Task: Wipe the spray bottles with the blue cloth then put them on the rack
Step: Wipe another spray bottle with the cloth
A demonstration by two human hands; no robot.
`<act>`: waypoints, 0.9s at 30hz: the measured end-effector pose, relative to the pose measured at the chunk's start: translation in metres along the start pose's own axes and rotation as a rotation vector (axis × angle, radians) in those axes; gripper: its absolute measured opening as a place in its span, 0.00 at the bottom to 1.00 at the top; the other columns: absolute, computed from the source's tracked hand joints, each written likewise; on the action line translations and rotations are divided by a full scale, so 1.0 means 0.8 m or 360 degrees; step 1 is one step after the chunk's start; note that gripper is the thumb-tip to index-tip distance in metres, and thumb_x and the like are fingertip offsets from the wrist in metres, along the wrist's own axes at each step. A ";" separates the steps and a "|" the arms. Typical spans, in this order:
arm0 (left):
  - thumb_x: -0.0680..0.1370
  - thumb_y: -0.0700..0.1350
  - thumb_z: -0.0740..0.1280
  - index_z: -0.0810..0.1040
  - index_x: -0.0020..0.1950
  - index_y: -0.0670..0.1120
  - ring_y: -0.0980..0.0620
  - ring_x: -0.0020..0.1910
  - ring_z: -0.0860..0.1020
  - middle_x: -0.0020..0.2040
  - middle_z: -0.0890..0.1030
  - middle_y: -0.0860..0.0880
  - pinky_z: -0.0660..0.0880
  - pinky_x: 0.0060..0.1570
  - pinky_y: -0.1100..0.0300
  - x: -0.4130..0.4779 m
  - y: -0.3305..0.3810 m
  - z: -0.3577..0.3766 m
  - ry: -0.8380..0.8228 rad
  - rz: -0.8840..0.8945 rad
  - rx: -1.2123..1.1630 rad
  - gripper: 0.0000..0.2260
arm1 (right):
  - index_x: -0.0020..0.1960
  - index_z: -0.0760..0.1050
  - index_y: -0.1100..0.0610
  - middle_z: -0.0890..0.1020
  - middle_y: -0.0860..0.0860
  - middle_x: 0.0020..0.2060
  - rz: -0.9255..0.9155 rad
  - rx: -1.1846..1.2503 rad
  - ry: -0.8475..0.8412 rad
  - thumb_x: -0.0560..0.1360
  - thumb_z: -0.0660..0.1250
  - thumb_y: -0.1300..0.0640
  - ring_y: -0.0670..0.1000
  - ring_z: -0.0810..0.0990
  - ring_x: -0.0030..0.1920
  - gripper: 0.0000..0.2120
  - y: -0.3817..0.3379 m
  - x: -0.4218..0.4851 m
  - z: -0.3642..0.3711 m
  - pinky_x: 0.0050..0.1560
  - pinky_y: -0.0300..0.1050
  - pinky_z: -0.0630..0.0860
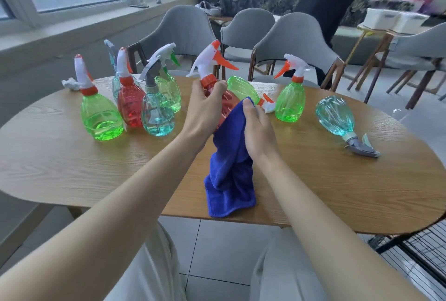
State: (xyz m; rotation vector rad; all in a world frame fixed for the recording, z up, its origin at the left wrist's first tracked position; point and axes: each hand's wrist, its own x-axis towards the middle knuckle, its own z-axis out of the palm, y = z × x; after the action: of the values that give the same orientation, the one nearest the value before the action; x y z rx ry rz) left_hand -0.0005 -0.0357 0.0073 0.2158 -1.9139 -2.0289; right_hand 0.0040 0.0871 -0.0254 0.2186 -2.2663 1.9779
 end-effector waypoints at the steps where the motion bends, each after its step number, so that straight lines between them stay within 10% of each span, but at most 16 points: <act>1: 0.85 0.50 0.66 0.74 0.57 0.45 0.55 0.36 0.80 0.38 0.81 0.54 0.77 0.42 0.59 -0.003 -0.003 -0.001 -0.0044 0.0057 0.0019 0.09 | 0.43 0.71 0.53 0.75 0.49 0.36 0.0093 -0.0010 -0.0048 0.88 0.56 0.44 0.48 0.74 0.38 0.19 -0.007 0.007 -0.004 0.45 0.48 0.71; 9: 0.81 0.58 0.67 0.77 0.56 0.50 0.52 0.44 0.80 0.45 0.81 0.52 0.80 0.61 0.43 0.004 -0.003 -0.002 0.0088 0.0066 0.0136 0.12 | 0.67 0.73 0.54 0.80 0.49 0.59 -0.0503 -0.0586 -0.0070 0.87 0.58 0.46 0.49 0.76 0.61 0.15 -0.001 -0.010 0.011 0.63 0.45 0.71; 17: 0.86 0.51 0.66 0.74 0.52 0.47 0.61 0.35 0.72 0.39 0.75 0.56 0.71 0.41 0.66 -0.008 -0.013 -0.002 -0.0171 0.0312 0.0339 0.08 | 0.52 0.73 0.56 0.76 0.47 0.43 0.0150 -0.0107 -0.0025 0.87 0.57 0.44 0.48 0.75 0.45 0.16 -0.020 0.023 -0.002 0.50 0.50 0.70; 23: 0.86 0.53 0.65 0.74 0.53 0.49 0.57 0.39 0.76 0.43 0.78 0.54 0.77 0.50 0.55 0.000 -0.018 -0.002 -0.0003 0.0249 0.0236 0.08 | 0.46 0.62 0.51 0.73 0.47 0.41 -0.0347 -0.0121 -0.0112 0.87 0.61 0.51 0.46 0.72 0.42 0.13 0.000 -0.005 0.008 0.46 0.43 0.73; 27: 0.86 0.52 0.66 0.75 0.54 0.47 0.59 0.36 0.76 0.41 0.79 0.53 0.75 0.44 0.60 0.001 -0.027 -0.004 -0.0019 0.0228 0.0257 0.08 | 0.45 0.62 0.52 0.72 0.38 0.33 -0.0173 -0.0076 -0.0100 0.87 0.62 0.52 0.43 0.69 0.36 0.14 0.015 0.006 -0.002 0.42 0.46 0.70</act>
State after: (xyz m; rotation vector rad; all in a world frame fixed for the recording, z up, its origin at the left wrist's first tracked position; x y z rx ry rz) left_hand -0.0036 -0.0382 -0.0139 0.1026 -2.0404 -1.7901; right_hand -0.0034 0.0899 -0.0358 0.3954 -2.2842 1.8866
